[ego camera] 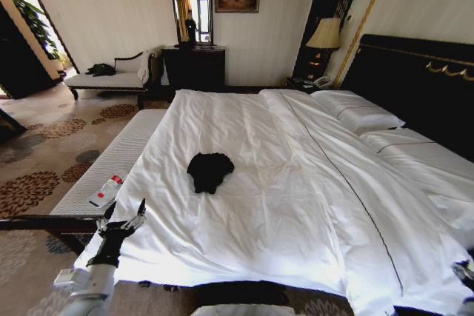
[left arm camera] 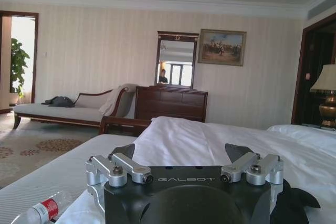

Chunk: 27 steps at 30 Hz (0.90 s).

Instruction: Fold the clothes on the bed.

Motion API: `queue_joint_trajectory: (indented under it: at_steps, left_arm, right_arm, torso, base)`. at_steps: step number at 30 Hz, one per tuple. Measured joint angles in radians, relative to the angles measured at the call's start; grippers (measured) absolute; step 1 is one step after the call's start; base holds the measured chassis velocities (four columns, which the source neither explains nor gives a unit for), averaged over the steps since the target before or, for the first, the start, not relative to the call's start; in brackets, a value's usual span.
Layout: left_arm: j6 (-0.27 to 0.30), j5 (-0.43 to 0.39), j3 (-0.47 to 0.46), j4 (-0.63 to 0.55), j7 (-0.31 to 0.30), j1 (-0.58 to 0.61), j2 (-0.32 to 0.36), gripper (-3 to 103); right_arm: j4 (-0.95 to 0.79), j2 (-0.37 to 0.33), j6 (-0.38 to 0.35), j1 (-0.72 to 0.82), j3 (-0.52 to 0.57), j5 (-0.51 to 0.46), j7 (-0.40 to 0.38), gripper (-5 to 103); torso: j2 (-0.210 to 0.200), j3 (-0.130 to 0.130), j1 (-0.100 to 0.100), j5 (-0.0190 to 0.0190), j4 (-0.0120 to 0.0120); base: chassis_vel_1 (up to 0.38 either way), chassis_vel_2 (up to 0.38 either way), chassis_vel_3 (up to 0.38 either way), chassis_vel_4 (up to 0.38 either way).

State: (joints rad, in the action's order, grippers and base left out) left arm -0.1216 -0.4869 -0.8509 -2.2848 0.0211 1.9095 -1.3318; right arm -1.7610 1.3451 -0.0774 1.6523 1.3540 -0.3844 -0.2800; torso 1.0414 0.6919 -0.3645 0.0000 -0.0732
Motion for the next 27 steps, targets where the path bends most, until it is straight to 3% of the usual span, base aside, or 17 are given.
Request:
queue_joint_trajectory:
  at_steps: [2, 4, 9, 18, 22, 27]
  left_arm:
    - [-0.004, 0.0, -0.001, -0.005, 0.0, 0.011, 0.0, 98]
    - [-0.006, 0.001, -0.002, -0.008, 0.0, 0.015, 0.001, 98]
    - [-0.005, 0.01, -0.002, -0.007, -0.01, 0.002, 0.001, 98]
    - [-0.001, 0.058, 0.018, 0.011, -0.014, 0.004, 0.016, 97]
    - [0.009, 0.089, 0.051, 0.018, -0.013, -0.004, 0.027, 100]
    - [0.009, 0.1, 0.074, 0.012, -0.013, -0.003, 0.026, 100]
  right_arm:
    - [-0.029, 0.004, 0.027, 0.012, -0.01, -0.004, 0.032, 100]
    - [-0.068, 0.013, 0.084, 0.041, -0.025, -0.006, 0.118, 100]
    - [-0.165, 0.033, 0.136, 0.078, -0.076, 0.021, 0.23, 100]
    - [-0.333, 0.039, 0.147, 0.084, -0.236, -0.011, 0.282, 100]
    - [-0.396, 0.039, 0.174, 0.1, -0.321, 0.098, 0.329, 100]
    - [-0.435, 0.037, 0.196, 0.131, -0.374, 0.126, 0.379, 100]
  torso:
    - [0.0, 0.0, 0.0, 0.0, 0.0002]
    - [0.0, 0.0, 0.0, -0.0001, 0.0001]
    - [0.0, 0.0, 0.0, -0.0001, -0.0001]
    - [0.0, 0.0, 0.0, -0.0001, 0.0002]
    - [0.0, 0.0, 0.0, -0.0002, 0.0]
    - [0.0, 0.0, 0.0, -0.0002, 0.0]
  base:
    - [0.0, 0.0, 0.0, 0.0]
    - [0.0, 0.0, 0.0, 0.0]
    - [0.0, 0.0, 0.0, 0.0]
    - [0.0, 0.0, 0.0, 0.0]
    - [0.0, 0.0, 0.0, 0.0]
    - [0.0, 0.0, 0.0, 0.0]
